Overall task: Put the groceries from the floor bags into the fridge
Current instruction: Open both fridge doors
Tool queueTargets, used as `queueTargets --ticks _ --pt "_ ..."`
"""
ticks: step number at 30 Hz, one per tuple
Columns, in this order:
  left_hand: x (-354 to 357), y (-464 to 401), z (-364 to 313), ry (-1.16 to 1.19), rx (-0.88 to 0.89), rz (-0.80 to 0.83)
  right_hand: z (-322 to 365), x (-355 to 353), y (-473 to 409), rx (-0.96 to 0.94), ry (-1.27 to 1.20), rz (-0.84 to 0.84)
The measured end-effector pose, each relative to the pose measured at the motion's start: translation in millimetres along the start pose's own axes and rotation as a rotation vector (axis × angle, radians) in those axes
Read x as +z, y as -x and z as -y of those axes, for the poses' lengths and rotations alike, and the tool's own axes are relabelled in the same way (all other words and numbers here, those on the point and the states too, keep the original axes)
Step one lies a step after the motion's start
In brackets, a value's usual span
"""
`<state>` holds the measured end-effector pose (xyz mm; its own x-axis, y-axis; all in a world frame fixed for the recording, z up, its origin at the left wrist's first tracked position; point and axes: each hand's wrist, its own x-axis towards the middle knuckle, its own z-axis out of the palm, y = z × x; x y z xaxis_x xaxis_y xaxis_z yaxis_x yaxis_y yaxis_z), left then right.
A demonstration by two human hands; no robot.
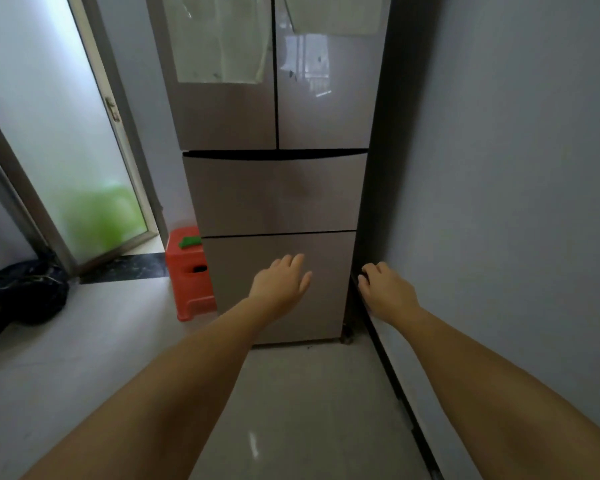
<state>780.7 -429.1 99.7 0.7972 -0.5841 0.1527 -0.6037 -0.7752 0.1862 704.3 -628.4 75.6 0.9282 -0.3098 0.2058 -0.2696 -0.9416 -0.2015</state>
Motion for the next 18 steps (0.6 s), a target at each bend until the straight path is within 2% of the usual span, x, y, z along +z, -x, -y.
queueTargets --ticks 3,11,15,18 --pt "6 -63 10 0.006 0.003 -0.032 -12 12 -66 -0.004 -0.003 -0.003" --pt "-1 -238 52 0.038 -0.132 -0.147 -29 13 -267 -0.107 -0.061 -0.045" --pt "8 -308 71 0.338 -0.241 -0.217 -25 20 -348 -0.053 -0.201 -0.061" --pt "17 -358 85 0.625 -0.324 -0.207 -10 34 -399 0.025 -0.566 0.017"
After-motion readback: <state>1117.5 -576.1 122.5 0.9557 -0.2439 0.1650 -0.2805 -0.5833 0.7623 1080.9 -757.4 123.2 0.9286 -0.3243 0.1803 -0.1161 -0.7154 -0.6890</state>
